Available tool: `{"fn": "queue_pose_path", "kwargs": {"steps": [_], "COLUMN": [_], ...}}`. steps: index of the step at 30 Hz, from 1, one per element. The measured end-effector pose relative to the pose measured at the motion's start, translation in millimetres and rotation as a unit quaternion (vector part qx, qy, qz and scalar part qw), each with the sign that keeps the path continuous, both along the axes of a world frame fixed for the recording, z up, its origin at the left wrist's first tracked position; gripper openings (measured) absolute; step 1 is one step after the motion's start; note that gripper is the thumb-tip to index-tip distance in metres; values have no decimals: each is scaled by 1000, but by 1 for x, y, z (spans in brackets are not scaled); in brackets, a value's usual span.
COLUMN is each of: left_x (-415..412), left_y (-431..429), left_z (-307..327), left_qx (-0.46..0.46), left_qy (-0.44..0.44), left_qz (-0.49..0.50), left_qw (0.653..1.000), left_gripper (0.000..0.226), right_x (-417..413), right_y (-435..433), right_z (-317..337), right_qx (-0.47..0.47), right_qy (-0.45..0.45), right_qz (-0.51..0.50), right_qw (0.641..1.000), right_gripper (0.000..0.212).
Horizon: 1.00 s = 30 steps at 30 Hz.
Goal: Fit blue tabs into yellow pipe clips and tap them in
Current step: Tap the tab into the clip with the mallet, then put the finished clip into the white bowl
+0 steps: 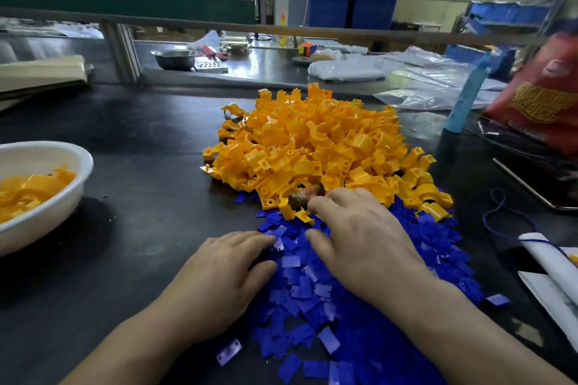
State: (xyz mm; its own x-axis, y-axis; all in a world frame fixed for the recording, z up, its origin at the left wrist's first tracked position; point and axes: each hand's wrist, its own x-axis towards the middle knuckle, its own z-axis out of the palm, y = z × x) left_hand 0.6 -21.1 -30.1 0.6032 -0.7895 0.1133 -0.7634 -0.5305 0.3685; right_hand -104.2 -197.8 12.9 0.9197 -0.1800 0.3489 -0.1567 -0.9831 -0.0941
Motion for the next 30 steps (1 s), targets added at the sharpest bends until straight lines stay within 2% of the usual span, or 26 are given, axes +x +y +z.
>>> {"fn": "queue_pose_path", "kwargs": {"steps": [3,5,8,10,13,18,21,23,26,27,28,30], "left_x": [0,0,3,7,8,6,2,1,6,11,16,26], "left_y": [-1,-2,0,0,1,1,2,3,5,7,8,12], "left_z": [-3,-5,-9,-10,-11,-8,-3,1,5,6,6,4], "left_qx": [-12,-14,-9,-10,-15,-21,-46,-99,-186,-201,-199,-125], "left_qy": [-27,-32,-35,-27,-24,-26,-11,1,-47,-68,-81,-68], "left_qz": [-4,-7,-10,-12,-17,-16,1,45,134,159,183,206], "left_qw": [1000,999,999,1000,999,999,999,994,972,964,959,968], "left_gripper": [48,50,51,51,51,49,40,23,6,5,17,45], "right_x": [41,75,117,131,131,107,91,77,54,46,38,24], "right_y": [4,-2,-18,-26,-26,-15,-10,-10,-6,-2,3,16], "right_z": [4,5,8,4,-5,-5,-4,-2,1,1,0,-1], "right_qx": [-40,-50,-9,22,-18,-90,-95,-94,-97,-95,-88,-59], "right_qy": [-20,-9,59,116,149,96,66,46,28,19,13,18], "right_qz": [6,-32,-112,-130,-94,30,63,73,78,76,77,90], "right_qw": [999,998,992,984,984,991,991,992,992,992,993,994], "right_gripper": [43,58,82,86,69,27,23,23,23,23,23,26]}}
